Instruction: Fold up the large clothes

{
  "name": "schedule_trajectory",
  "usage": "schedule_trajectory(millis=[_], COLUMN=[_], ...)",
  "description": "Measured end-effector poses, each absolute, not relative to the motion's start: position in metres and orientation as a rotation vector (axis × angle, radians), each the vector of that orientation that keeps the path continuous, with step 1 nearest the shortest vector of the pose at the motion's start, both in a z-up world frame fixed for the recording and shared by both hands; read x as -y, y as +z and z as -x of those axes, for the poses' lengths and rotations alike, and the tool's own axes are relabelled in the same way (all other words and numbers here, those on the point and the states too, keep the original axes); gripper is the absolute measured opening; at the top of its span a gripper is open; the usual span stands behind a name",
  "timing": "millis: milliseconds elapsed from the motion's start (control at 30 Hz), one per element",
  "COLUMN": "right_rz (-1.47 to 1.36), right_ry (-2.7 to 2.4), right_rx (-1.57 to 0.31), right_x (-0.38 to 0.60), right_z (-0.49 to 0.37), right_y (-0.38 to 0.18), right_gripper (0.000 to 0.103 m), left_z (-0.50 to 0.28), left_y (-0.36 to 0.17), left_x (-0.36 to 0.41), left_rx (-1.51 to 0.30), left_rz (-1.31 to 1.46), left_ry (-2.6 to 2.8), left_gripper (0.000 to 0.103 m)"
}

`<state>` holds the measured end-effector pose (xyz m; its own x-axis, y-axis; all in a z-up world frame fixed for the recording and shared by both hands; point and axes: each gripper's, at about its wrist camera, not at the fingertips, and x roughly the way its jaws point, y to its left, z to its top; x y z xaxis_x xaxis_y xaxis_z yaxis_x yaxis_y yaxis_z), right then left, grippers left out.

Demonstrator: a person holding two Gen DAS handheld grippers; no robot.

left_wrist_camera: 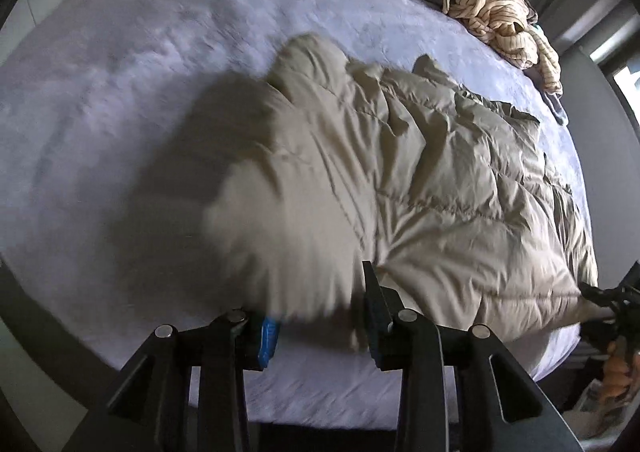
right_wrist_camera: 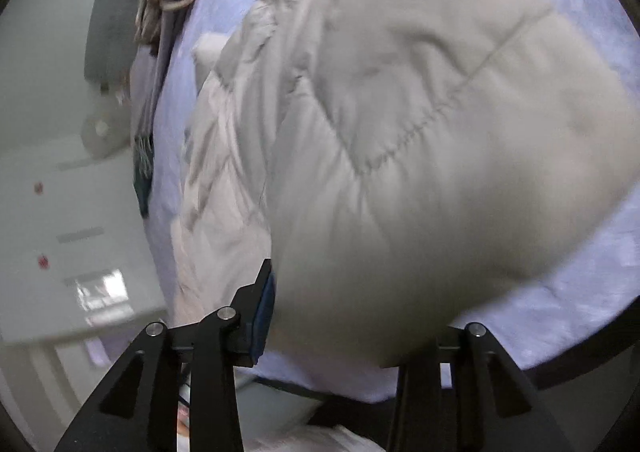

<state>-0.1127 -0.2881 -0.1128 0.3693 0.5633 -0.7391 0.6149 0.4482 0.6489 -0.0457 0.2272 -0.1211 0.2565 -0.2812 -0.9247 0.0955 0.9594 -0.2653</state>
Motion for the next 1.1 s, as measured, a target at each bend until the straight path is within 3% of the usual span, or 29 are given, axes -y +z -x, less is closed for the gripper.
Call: schedule_trajectory(millis=[167, 333, 567, 667, 833, 1100], right_rz=[-1.042, -0.931, -0.736, -0.732, -0.753, -0.711], right_ry=[0.130, 0.192, -0.225, -0.242, -0.271, -0.223], right_rx=[-1.332, -1.242, -1.354, -1.385, -1.404, -1.350], right_x=[0.283, 0.279, 0.310, 0.314, 0.317, 0.298], right_z=[0.124, 0.114, 0.085, 0.086, 0.088, 0.071], right_y=[-0.077, -0.041, -0.087, -0.108, -0.120, -0.081], right_gripper=[0.035, 0.034, 0.034, 0.031, 0.031, 0.035], left_z=[0.057, 0.030, 0.005, 0.002, -0.009, -0.004], left_y=[-0.086, -0.074, -0.160, -0.173, -0.172, -0.134], left_x=[-0.246, -0.240, -0.198, -0.195, -0.194, -0.186], left_rx=[-1.194, -1.157, -1.360, -1.373, -1.402, -1.344], left_rz=[0.103, 0.114, -0.022, -0.050, -0.072, -0.033], left_ry=[-0.165, -0.169, -0.172, -0.182, -0.172, -0.151], left_gripper=[0.037, 0.037, 0.037, 0.045, 0.046, 0.046])
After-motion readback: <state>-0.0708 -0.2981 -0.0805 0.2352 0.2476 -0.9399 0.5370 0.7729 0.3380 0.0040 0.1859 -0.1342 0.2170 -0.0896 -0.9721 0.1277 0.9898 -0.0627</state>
